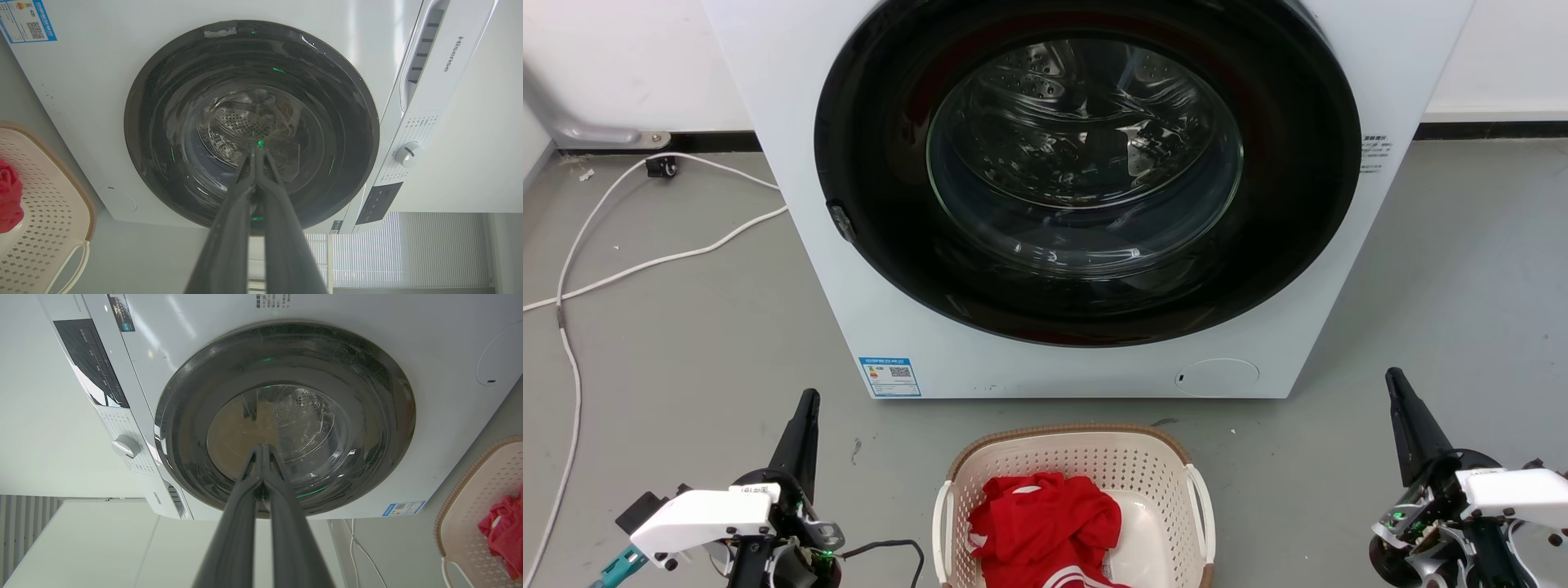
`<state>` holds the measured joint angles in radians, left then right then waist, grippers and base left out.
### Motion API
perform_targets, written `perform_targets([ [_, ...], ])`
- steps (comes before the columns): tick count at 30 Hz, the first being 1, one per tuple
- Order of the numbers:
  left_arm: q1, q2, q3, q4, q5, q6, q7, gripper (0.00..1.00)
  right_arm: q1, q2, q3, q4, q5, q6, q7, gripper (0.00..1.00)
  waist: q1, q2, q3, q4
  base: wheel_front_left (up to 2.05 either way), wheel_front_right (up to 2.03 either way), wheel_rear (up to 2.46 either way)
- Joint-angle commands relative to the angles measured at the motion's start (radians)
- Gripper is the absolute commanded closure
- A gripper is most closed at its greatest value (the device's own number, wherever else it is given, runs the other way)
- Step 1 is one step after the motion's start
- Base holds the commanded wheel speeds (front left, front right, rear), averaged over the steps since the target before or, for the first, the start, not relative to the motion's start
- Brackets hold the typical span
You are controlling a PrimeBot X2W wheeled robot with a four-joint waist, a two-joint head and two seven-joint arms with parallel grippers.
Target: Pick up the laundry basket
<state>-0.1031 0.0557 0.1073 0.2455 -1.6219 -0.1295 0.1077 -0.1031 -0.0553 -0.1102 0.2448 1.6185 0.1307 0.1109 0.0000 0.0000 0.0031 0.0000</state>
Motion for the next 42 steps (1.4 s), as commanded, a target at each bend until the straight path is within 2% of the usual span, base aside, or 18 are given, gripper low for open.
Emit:
perform_targets([
  [1,-0.010,-0.001,0.003,0.001,0.006,-0.004,0.005,1.00,-0.010,0.003,-0.002,0.001,-0.005,0.000,0.004,1.00,0.0000,0.0000,0.000,0.000,0.00,0.00,0.00],
  [33,-0.011,-0.003,0.006,0.001,0.008,-0.003,0.006,1.00,-0.010,0.004,-0.003,0.001,-0.007,0.000,0.004,1.00,0.0000,0.0000,0.000,0.000,0.00,0.00,0.00],
  [34,0.000,-0.002,0.003,0.000,0.004,-0.001,0.004,0.00,0.000,0.002,-0.002,0.000,0.000,0.000,0.003,0.00,0.0000,0.0000,0.000,0.000,0.00,0.00,0.00],
  [42,0.034,-0.008,-0.006,0.015,0.017,-0.001,-0.020,0.00,0.036,0.005,0.014,0.012,-0.011,0.000,-0.021,0.00,0.0000,0.0000,0.001,0.000,0.00,0.00,0.00],
])
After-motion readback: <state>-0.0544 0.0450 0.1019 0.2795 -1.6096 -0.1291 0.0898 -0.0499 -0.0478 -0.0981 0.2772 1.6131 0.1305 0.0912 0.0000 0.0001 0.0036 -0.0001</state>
